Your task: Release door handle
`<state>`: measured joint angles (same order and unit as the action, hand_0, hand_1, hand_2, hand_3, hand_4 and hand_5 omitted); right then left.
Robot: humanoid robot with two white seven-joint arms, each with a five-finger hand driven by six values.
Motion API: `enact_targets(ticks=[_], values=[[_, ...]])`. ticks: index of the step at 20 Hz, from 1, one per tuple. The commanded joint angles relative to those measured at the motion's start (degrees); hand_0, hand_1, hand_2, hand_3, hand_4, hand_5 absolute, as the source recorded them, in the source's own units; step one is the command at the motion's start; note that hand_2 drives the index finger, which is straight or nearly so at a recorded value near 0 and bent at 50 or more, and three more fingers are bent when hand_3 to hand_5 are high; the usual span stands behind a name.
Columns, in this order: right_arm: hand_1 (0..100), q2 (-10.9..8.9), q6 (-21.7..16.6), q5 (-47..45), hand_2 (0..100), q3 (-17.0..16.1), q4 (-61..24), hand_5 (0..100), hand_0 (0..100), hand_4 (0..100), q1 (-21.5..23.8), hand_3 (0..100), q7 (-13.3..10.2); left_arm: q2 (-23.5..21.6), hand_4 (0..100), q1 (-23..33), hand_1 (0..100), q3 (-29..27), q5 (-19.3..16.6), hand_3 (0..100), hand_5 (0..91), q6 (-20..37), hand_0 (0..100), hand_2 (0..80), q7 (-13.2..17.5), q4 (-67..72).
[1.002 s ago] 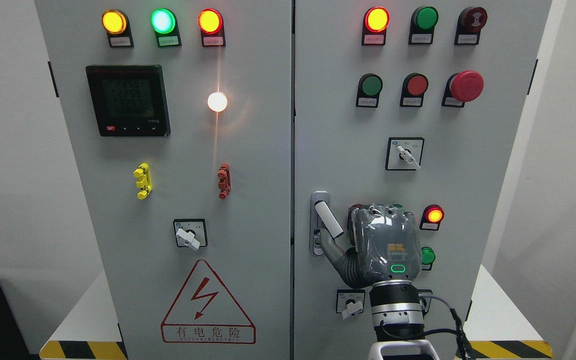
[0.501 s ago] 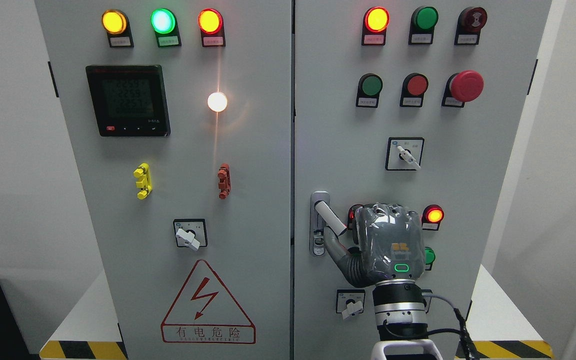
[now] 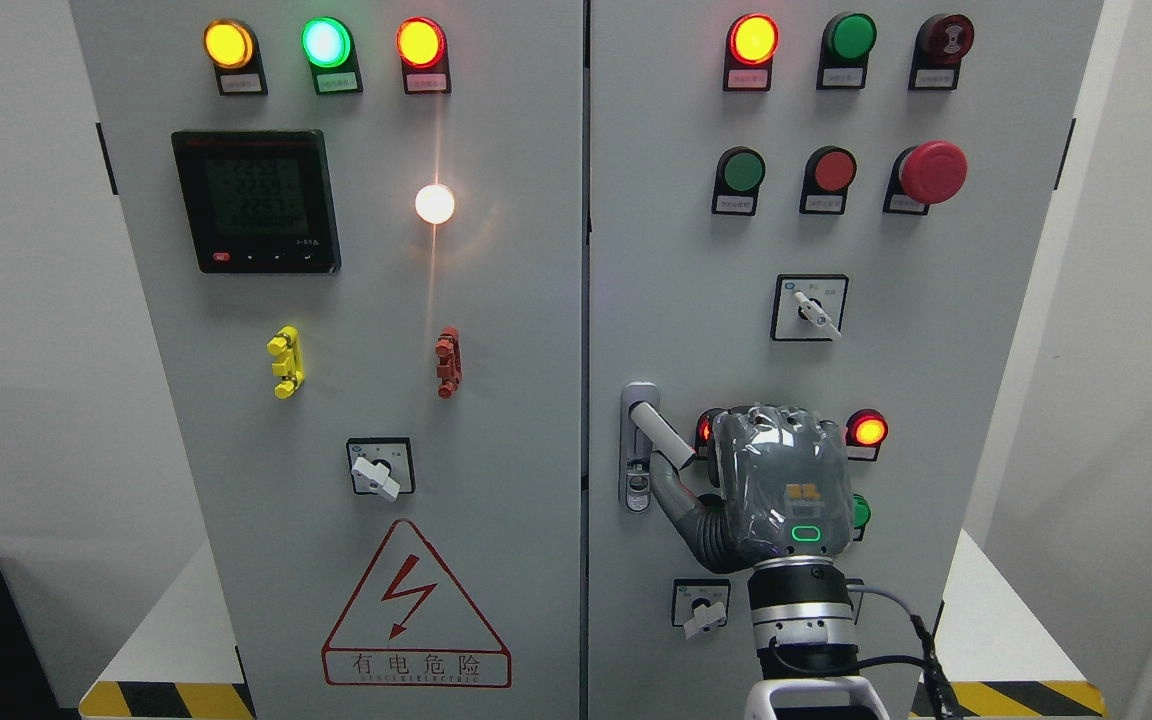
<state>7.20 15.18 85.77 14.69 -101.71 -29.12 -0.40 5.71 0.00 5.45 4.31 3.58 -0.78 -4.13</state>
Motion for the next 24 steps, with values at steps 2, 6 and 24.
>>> enact_targets(ticks=[2, 6, 24], values=[[46, 0.01, 0.0, 0.0, 92, -0.1, -0.1, 100, 40, 100, -0.1, 100, 0.0, 0.0, 0, 1.0, 56, 0.0, 0.0, 0, 0.0, 0.0, 12, 0.0, 0.0, 0.0], [46, 0.01, 0.0, 0.0, 92, -0.2, -0.5, 100, 40, 100, -0.1, 100, 0.0, 0.0, 0, 1.0, 56, 0.0, 0.0, 0, 0.0, 0.0, 12, 0.0, 0.0, 0.0], [44, 0.01, 0.2, 0.0, 92, -0.6, -1.1, 100, 40, 100, -0.3, 100, 0.0, 0.0, 0, 1.0, 56, 0.0, 0.0, 0, 0.0, 0.0, 12, 0.0, 0.0, 0.0]])
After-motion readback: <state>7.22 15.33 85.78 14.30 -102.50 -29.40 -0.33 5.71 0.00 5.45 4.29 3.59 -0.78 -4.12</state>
